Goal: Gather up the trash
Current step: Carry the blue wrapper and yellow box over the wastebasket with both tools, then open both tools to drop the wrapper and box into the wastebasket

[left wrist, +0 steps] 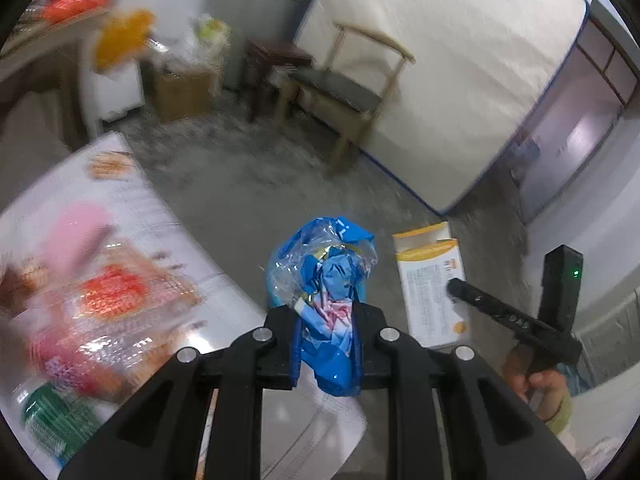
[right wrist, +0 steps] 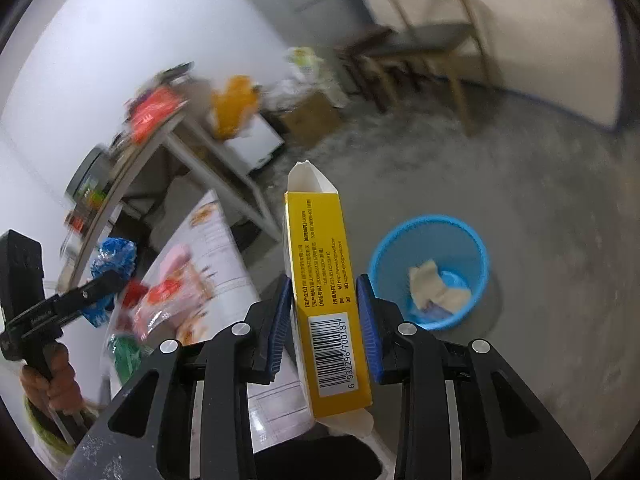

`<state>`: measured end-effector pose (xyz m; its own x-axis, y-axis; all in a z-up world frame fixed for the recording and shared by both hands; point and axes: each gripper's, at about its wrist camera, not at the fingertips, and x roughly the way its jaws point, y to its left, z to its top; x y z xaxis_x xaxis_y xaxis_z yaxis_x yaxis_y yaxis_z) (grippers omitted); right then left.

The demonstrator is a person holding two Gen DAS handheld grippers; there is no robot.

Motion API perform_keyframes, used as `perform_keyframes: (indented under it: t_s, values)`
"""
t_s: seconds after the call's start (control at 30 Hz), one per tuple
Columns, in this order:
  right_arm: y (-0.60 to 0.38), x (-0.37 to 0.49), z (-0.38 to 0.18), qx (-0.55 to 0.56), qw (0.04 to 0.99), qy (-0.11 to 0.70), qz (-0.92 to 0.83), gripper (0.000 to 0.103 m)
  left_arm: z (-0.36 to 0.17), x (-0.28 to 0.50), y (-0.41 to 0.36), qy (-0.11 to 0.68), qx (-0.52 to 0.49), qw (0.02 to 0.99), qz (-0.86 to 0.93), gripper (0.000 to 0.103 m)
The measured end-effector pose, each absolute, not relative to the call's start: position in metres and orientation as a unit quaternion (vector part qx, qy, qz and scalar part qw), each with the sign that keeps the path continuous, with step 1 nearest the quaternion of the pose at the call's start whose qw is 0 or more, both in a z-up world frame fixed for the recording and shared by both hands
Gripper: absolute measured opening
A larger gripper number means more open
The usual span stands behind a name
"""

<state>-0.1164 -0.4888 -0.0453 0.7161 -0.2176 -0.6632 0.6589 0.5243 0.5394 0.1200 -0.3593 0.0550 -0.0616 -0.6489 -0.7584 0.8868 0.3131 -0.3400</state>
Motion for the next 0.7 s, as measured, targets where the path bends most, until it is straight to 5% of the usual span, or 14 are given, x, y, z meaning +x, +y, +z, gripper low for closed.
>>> perform_keyframes:
  t_s: [0.5,0.63,0.7]
  values:
    - [-0.603,-0.087,-0.154,0.555,0.726,0.269,-0.303,0.031,-0.074,0.084,-0.553,0.521,0.232,0.611,-0.549,0.02]
    - [-0.621,-0.075,-0.185,0.558,0.709,0.297,-0.312,0.055,-0.094,0.08,-0.578,0.502,0.258,0.634,-0.529,0.064]
    - [-0.623,-0.078,-0.2,0.557,0.694,0.321,-0.324,0.056,-0.099,0.083,-0.576,0.502,0.254,0.645,-0.517,0.068]
